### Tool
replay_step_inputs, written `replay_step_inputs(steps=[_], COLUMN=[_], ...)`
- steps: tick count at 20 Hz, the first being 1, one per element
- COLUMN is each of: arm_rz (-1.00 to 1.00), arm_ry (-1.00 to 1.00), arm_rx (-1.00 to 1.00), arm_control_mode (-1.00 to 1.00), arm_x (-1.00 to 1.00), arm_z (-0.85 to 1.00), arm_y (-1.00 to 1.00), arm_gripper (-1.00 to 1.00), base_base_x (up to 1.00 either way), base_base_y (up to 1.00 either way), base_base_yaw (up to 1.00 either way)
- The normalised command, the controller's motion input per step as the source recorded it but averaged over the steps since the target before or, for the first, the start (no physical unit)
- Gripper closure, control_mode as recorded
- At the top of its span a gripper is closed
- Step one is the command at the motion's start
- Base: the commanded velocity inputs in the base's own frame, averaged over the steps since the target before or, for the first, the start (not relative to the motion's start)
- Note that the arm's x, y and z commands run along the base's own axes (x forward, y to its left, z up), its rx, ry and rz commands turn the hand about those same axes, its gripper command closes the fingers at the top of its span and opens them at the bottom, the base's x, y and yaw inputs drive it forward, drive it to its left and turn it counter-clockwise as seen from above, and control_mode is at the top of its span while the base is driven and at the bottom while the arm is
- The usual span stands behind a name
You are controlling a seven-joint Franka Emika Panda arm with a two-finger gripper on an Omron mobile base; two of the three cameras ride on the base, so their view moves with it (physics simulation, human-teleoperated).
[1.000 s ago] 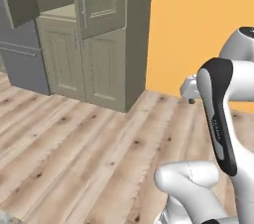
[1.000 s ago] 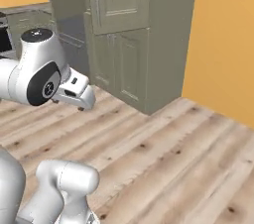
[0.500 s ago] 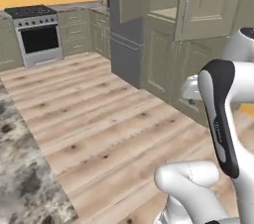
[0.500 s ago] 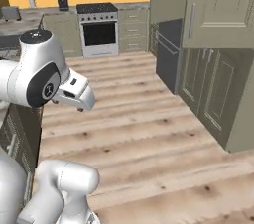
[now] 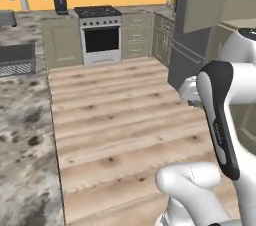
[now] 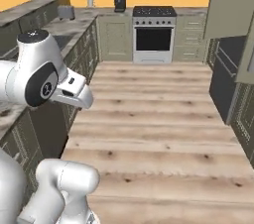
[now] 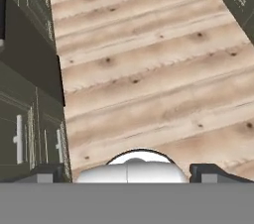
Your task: Move the syrup bottle and condiment bottle from the cabinet to the dining counter.
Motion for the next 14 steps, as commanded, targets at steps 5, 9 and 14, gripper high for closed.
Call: replay_step_inputs(steps=[5, 9, 14], arm_rz=[0.00, 0.00, 0.00], arm_ry=[0.00, 0.00, 0.00], arm_rx=[0.00, 0.00, 0.00], arm_control_mode=[1.00, 1.00, 1.00], arm_x=[0.00, 0.00, 0.00], arm_z=[0.00, 0.00, 0.00], arm_y=[0.00, 0.00, 0.00], arm_gripper=[-1.00, -1.00, -1.00], base_base_x=[1.00, 1.00, 0.96], base_base_y=[-0.61, -0.39, -0.20], base_base_yaw=[0.22, -0.01, -0.36])
